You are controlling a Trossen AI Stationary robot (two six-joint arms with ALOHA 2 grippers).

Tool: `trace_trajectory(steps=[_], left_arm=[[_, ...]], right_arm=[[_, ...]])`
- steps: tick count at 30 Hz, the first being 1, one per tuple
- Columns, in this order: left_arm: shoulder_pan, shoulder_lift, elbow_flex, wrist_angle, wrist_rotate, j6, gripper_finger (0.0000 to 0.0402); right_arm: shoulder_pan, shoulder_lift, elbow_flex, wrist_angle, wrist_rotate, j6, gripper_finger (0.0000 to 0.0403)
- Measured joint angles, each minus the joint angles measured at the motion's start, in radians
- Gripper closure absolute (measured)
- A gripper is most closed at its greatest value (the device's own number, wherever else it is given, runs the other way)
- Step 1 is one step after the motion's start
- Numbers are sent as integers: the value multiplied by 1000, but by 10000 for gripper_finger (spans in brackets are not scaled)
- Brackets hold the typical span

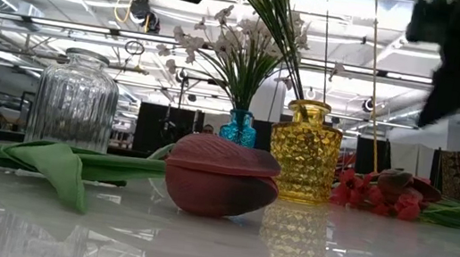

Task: Sort flowers into vase by color
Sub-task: Put the right pink flowers into the yellow vase

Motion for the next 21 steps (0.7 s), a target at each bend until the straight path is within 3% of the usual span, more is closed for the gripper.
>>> trace_trajectory(steps=[5, 10, 14, 21], left_arm=[[0, 0, 0, -6, 21, 0, 191], [-1, -12, 0, -55, 23, -3, 191], [-12, -28, 0, -91, 27, -25, 191], [-32, -73, 0, -178, 29, -29, 191]], right_arm=[[56, 52, -12, -128, 0, 179, 196], [106, 98, -48, -104, -7, 242, 205], [109, 132, -85, -99, -73, 296, 209], [104, 152, -157, 64, -119, 267, 209]])
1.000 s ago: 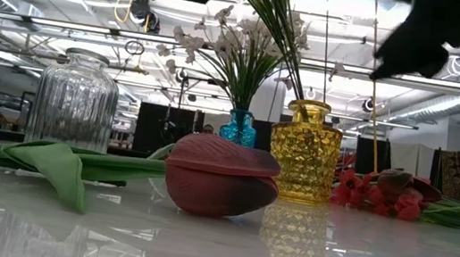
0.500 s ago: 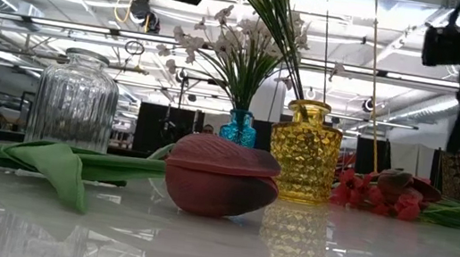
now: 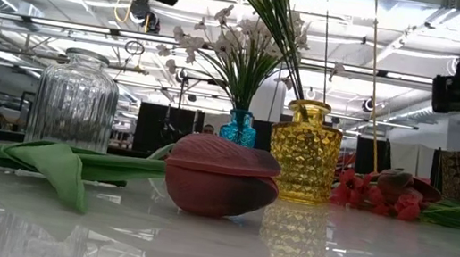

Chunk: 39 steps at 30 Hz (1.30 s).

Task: Sort flowers into vase by color
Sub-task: Put the right pink flowers into the yellow vase

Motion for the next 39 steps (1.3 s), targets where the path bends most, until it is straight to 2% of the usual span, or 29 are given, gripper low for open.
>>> trace_trajectory(steps=[6, 9, 12, 19, 25, 30, 35, 39], left_arm=[[-20, -60, 1, -66, 1, -24, 191], [-27, -86, 1, -77, 1, -26, 191], [-31, -100, 1, -77, 0, -26, 191], [-31, -101, 1, -81, -2, -18, 191], [-31, -101, 1, -82, -7, -16, 191], [-31, -101, 1, -82, -7, -16, 191], [-31, -101, 1, -82, -7, -19, 191], [-31, -101, 1, -81, -7, -24, 191]], right_arm=[[-9, 0, -27, 39, -14, 15, 209], [-11, 0, -42, 35, -17, 33, 223], [-13, 0, -61, 36, -34, 49, 260], [-13, -2, -77, 42, -35, 38, 387], [-13, -47, -23, 22, -31, 45, 390], [-12, -111, 74, -79, -1, 49, 398], [-12, -152, 206, -307, 95, 94, 399], [-11, -156, 301, -450, 91, 102, 400]])
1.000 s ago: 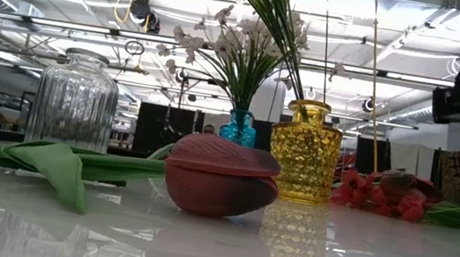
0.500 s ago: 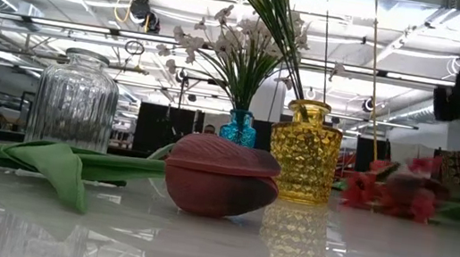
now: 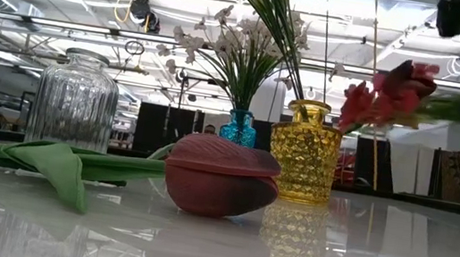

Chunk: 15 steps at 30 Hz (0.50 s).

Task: Sort flowers into vase by color
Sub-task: Put the right pink flowers into the yellow vase

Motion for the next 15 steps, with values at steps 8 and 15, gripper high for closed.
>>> trace_trajectory(steps=[8, 15], left_arm=[[0, 0, 0, 23, 0, -1, 191], [0, 0, 0, 77, 0, 1, 191]], right_arm=[[-7, 64, 29, -41, -272, -23, 400], [-17, 165, 46, -119, -498, -120, 401]])
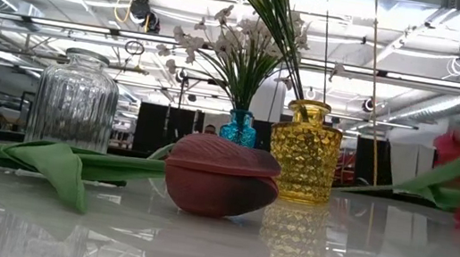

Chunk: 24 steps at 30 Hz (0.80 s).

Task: Sort flowers into vase by color
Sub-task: Put the right pink flowers into the yellow vase

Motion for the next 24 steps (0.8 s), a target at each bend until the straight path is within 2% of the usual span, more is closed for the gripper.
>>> trace_trajectory(steps=[2, 4, 10, 12, 14, 21, 24], left_arm=[[0, 0, 0, 17, 0, 6, 191], [0, 0, 0, 24, 0, 7, 191], [0, 0, 0, 29, 0, 12, 191], [0, 0, 0, 30, 0, 24, 191], [0, 0, 0, 29, 0, 24, 191], [0, 0, 0, 29, 0, 26, 191], [0, 0, 0, 29, 0, 26, 191]], right_arm=[[-11, 30, 30, -92, 2, 17, 401], [-18, 63, 73, -185, 47, 32, 401], [-17, 126, 216, -250, 364, 140, 401], [-22, 151, 244, -254, 420, 162, 401], [-29, 174, 248, -251, 421, 150, 401], [-65, 220, 235, -253, 284, 48, 401], [-77, 221, 225, -254, 299, 34, 401]])
